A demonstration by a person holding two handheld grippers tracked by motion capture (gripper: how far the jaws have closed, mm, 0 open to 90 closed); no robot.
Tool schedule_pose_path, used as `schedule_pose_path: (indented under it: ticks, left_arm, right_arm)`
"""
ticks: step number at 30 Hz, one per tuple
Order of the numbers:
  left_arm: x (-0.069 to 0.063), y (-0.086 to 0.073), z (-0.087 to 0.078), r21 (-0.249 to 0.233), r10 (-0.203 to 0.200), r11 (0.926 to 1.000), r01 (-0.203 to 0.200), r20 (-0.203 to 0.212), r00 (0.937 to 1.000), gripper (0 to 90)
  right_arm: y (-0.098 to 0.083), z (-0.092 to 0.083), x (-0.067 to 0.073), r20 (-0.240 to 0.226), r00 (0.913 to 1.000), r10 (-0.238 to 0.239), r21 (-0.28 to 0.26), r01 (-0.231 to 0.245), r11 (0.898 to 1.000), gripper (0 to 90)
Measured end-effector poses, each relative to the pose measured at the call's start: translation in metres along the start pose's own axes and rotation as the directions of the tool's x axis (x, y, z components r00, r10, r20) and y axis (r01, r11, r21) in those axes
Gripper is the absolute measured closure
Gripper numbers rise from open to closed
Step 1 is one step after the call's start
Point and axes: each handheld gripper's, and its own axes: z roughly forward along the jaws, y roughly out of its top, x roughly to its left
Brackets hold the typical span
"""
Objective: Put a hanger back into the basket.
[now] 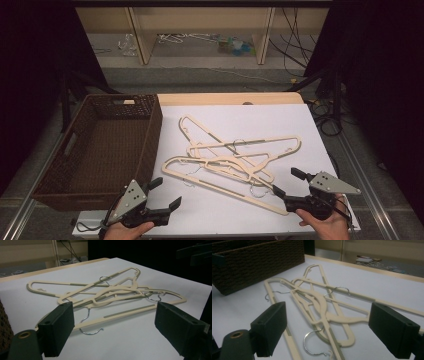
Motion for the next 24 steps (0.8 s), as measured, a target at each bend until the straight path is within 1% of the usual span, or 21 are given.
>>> schedule_pose_path:
  ticks: [1, 3, 4, 5, 6, 7, 9, 10, 11, 12, 14, 15, 16, 17, 18, 19, 20, 21, 22, 23, 24]
  left_arm:
    - [0.001, 0.001, 0.0, 0.007, 0.029, 0.9996, -0.029, 0.0, 0.9996, 15.9]
    - [0.001, 0.001, 0.0, 0.01, 0.028, 0.9995, -0.028, 0.002, 0.9996, 15.9]
    - [0.001, 0.001, 0.0, 0.011, 0.029, 0.9995, -0.029, 0.001, 0.9996, 15.9]
    - [0.001, 0.001, 0.0, 0.011, 0.028, 0.9995, -0.028, 0.0, 0.9996, 15.9]
    - [0.001, 0.001, -0.001, 0.011, 0.03, 0.9995, -0.03, -0.001, 0.9995, 16.0]
    - [0.001, 0.001, -0.001, 0.011, 0.03, 0.9995, -0.03, -0.001, 0.9996, 15.9]
    - [0.001, 0.001, 0.0, 0.013, 0.03, 0.9995, -0.03, -0.001, 0.9996, 15.9]
    - [0.001, 0.001, 0.0, 0.017, 0.031, 0.9994, -0.031, -0.001, 0.9995, 15.9]
    - [0.001, 0.0, 0.0, 0.018, 0.031, 0.9994, -0.031, -0.001, 0.9995, 15.9]
    - [0.001, 0.0, 0.0, 0.017, 0.029, 0.9994, -0.029, 0.0, 0.9996, 15.9]
    - [0.001, 0.0, 0.0, 0.018, 0.033, 0.9993, -0.033, 0.005, 0.9994, 15.9]
    - [-0.001, 0.0, 0.001, 0.018, 0.01, 0.9998, -0.01, 0.003, 0.9999, 15.9]
    - [-0.001, 0.0, 0.001, 0.018, 0.016, 0.9997, -0.017, 0.005, 0.9999, 15.9]
    - [0.0, 0.0, 0.001, 0.019, 0.027, 0.9994, -0.028, 0.006, 0.9996, 15.9]
    - [0.001, 0.0, 0.001, 0.012, 0.032, 0.9994, -0.032, 0.013, 0.9994, 15.9]
    - [0.0, 0.0, 0.002, 0.011, 0.021, 0.9997, -0.021, 0.012, 0.9997, 15.9]
    - [0.0, 0.0, 0.001, 0.019, 0.031, 0.9993, -0.031, 0.007, 0.9995, 15.9]
    - [0.0, 0.0, 0.001, 0.019, 0.033, 0.9993, -0.033, 0.011, 0.9994, 15.9]
    - [-0.001, -0.001, 0.001, 0.023, 0.014, 0.9996, -0.014, 0.004, 0.9999, 15.9]
    - [-0.001, -0.001, 0.001, 0.023, 0.018, 0.9996, -0.018, 0.006, 0.9998, 15.9]
    - [-0.002, -0.001, 0.001, 0.023, 0.014, 0.9996, -0.014, 0.005, 0.9999, 15.9]
  right_arm:
    - [0.0, 0.0, 0.001, 0.003, 1.0, 0.001, 0.008, -0.001, 1.0, 16.1]
    - [0.0, 0.001, 0.001, -0.022, 0.9997, 0.008, 0.022, -0.008, 1.0, 16.3]
    - [-0.001, 0.001, 0.002, -0.027, 0.9996, 0.01, 0.037, -0.009, 0.999, 16.6]
    - [-0.001, 0.001, 0.001, -0.021, 0.9998, 0.005, 0.042, -0.004, 0.999, 16.9]
    - [-0.001, 0.001, 0.001, -0.034, 0.9994, 0.008, 0.048, -0.006, 0.999, 17.2]
    - [-0.001, 0.002, 0.001, -0.029, 0.9996, 0.004, 0.047, -0.002, 0.999, 17.7]
    - [-0.001, 0.003, 0.0, -0.041, 0.9991, 0.008, 0.066, -0.005, 0.998, 19.0]
    - [-0.002, 0.004, -0.001, -0.046, 0.9989, -0.001, 0.066, 0.004, 0.998, 19.9]
    - [-0.002, 0.006, -0.001, -0.05, 0.9988, -0.001, 0.07, 0.005, 0.998, 21.3]
    - [-0.002, 0.006, -0.003, -0.054, 0.9985, -0.01, 0.098, 0.015, 0.995, 23.1]
    - [-0.002, 0.009, -0.006, -0.077, 0.9969, -0.014, 0.125, 0.023, 0.992, 27.5]
    - [-0.001, 0.011, -0.009, -0.079, 0.9967, -0.022, 0.131, 0.032, 0.991, 28.4]
    - [0.0, 0.013, -0.012, -0.073, 0.9971, -0.022, 0.148, 0.033, 0.988, 30.3]
    - [0.0, 0.017, -0.014, -0.088, 0.996, -0.015, 0.156, 0.029, 0.987, 33.3]
    - [0.001, 0.019, -0.016, -0.092, 0.9956, -0.019, 0.181, 0.035, 0.983, 34.9]
    - [0.0, 0.023, -0.019, -0.109, 0.994, -0.013, 0.193, 0.034, 0.981, 35.7]
    - [0.001, 0.027, -0.022, -0.116, 0.9931, -0.016, 0.221, 0.041, 0.974, 37.4]
    - [0.001, 0.031, -0.024, -0.12, 0.9927, -0.013, 0.243, 0.042, 0.969, 40.7]
    - [0.001, 0.036, -0.027, -0.129, 0.9917, -0.001, 0.263, 0.035, 0.964, 41.9]
    - [0.002, 0.042, -0.03, -0.146, 0.989, 0.022, 0.286, 0.021, 0.958, 42.6]
    - [0.002, 0.048, -0.032, -0.151, 0.988, 0.034, 0.314, 0.015, 0.949, 44.1]
